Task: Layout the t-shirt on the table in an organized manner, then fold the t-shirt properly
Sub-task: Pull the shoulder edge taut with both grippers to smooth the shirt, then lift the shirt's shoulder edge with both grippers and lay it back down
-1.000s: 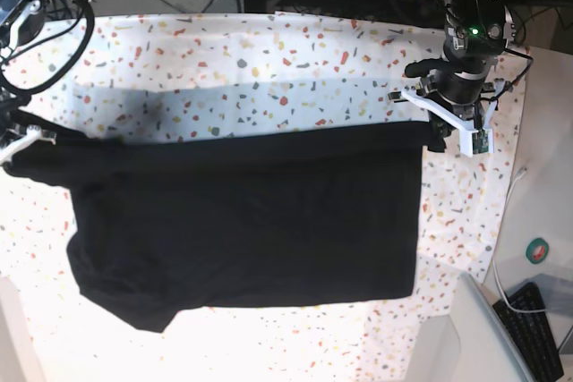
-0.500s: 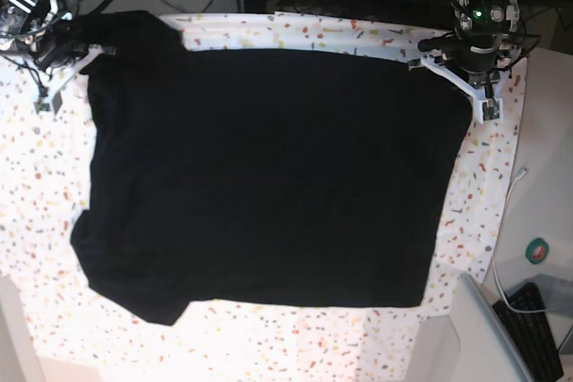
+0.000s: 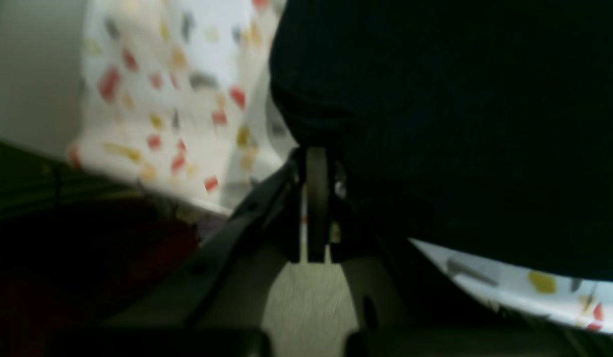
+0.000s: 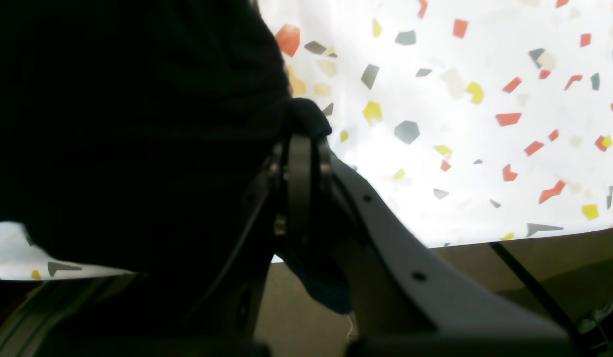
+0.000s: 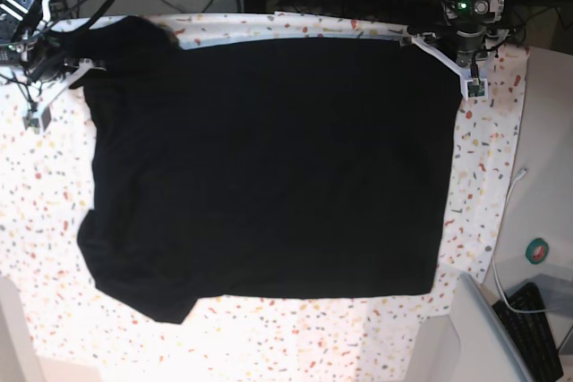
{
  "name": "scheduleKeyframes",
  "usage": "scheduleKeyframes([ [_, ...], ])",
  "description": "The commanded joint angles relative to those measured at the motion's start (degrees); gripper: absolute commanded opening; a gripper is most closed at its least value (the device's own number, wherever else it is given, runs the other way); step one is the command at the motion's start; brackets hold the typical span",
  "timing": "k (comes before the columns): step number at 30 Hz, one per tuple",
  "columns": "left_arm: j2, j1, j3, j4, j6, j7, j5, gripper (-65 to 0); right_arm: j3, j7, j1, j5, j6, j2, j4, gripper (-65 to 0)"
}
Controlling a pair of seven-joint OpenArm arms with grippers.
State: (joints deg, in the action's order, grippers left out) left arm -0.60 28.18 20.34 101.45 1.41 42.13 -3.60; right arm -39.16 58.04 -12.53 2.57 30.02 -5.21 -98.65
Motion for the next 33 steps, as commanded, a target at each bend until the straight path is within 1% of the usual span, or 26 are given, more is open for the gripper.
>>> scheduleKeyframes([
  [1, -0.4, 0.1, 0.4, 0.8, 0.4, -1.0, -0.5, -65.0, 0.1, -0.8, -0.4, 0.0, -0.1, 0.5, -1.0, -65.0],
  [8, 0.0, 0.0, -0.2, 0.8, 0.4, -0.8, -0.4, -65.0, 0.3, -0.6, -1.8, 0.0, -0.1, 0.5, -1.2, -65.0],
  [11, 1.6, 0.0, 0.5, 0.9, 0.4, -0.8, -0.9, -65.0, 0.4, -0.6, -2.7, 0.0, 0.3, 0.2, -2.2, -65.0],
  [14, 2.3, 0.1, 0.5, 1.2, 0.4, -0.6, -0.4, -65.0, 0.3, -1.1, -3.4, 0.2, 0.4, -1.4, -5.0, -65.0],
  [18, 3.5, -2.1, 0.5, 1.3, 0.4, 3.8, -0.3, -65.0, -0.2, -1.3, -3.2, 0.3, 1.7, -1.6, -6.6, -65.0],
  [20, 3.6, -2.8, 0.5, 1.1, 0.4, 4.3, -0.3, -65.0, -0.6, -3.1, -2.8, 0.2, 1.6, -1.6, -6.5, -65.0],
  [22, 3.6, -3.2, 0.3, 1.4, 0.4, 4.3, -0.7, -65.0, -2.9, -5.2, -2.4, 0.2, 1.6, -1.6, -6.4, -65.0],
  [25, 3.7, -4.1, -0.8, 2.7, 0.4, 4.6, -0.5, -65.0, -5.5, -6.5, 1.1, 0.1, 1.6, -1.1, -7.1, -65.0],
  [27, 3.6, -7.0, -3.8, 3.9, 0.4, 4.7, -1.2, -65.0, -6.4, -5.7, 5.3, 0.0, 1.6, 1.0, -8.8, -65.0],
  [29, 3.5, -11.2, -6.4, 4.0, 0.4, 4.7, -2.3, -65.0, -6.4, -1.7, 11.4, 0.0, 1.5, 3.9, -8.8, -65.0],
  [31, 3.7, -17.7, -9.5, 3.7, 0.4, 4.7, -4.6, -65.0, -6.4, 1.7, 19.3, 0.0, 1.5, 6.8, -7.2, -65.0],
  [33, 3.7, -24.9, -13.3, 3.6, 0.4, 4.7, -6.9, -65.0, -5.5, 2.4, 26.8, 0.0, 1.5, 9.7, -3.4, -65.0],
])
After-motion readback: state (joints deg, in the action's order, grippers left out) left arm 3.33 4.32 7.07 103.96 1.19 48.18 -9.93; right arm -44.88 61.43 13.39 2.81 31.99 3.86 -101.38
